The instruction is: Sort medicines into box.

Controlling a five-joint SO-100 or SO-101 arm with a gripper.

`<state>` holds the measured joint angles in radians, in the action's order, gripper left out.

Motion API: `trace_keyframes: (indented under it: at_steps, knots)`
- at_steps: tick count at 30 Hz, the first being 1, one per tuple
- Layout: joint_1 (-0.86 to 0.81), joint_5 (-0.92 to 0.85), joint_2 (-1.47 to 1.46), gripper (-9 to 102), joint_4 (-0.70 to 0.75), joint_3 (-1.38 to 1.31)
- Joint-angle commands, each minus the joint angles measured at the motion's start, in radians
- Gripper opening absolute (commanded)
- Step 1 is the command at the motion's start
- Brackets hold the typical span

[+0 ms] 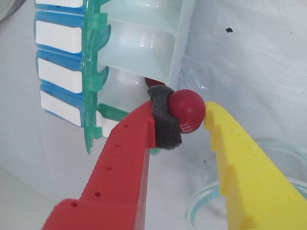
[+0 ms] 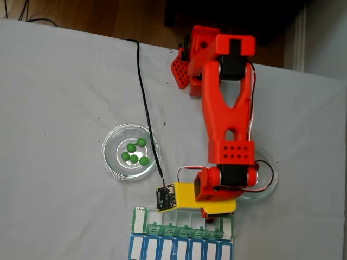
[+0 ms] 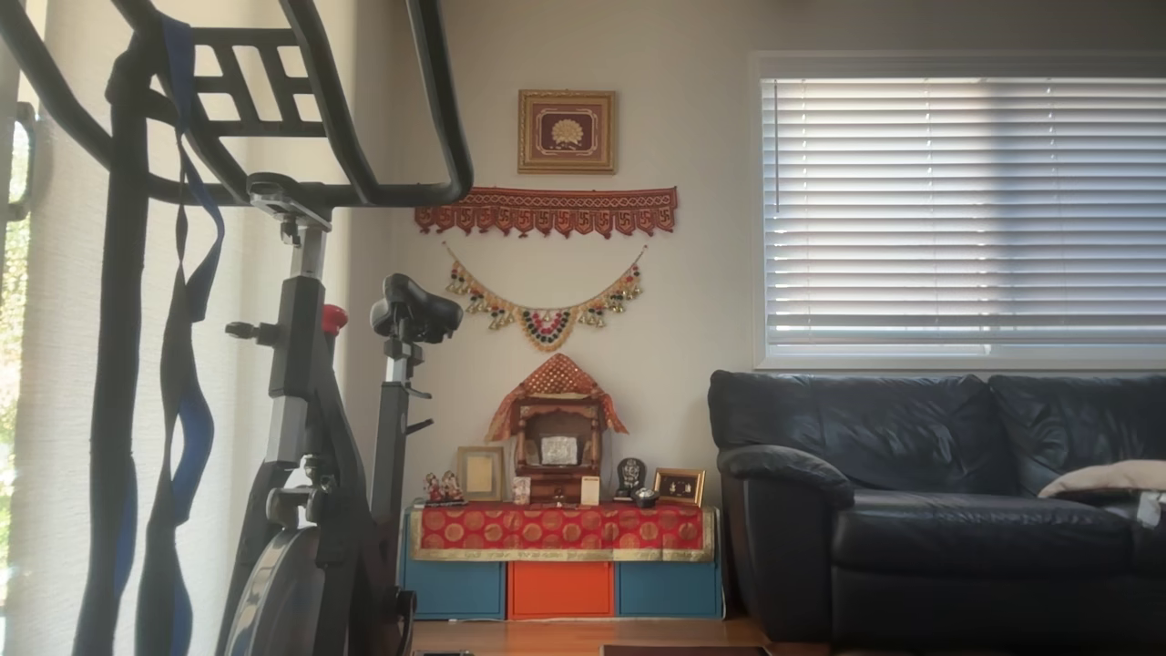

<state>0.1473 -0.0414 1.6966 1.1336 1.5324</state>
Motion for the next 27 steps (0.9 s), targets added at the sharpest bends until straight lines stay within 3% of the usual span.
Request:
trace_keyframes:
  at_steps: [1,13,25,27]
  knots:
    - [-0.009,0.012,-0.020,1,-0.009,-0.147]
    - [-0.031,0.023,-0.201,1,0.051,-0.374]
    - [-0.035,0.035,-0.241,1,0.080,-0.449]
    - [-0.034,0.032,-0.238,5,0.087,-0.446]
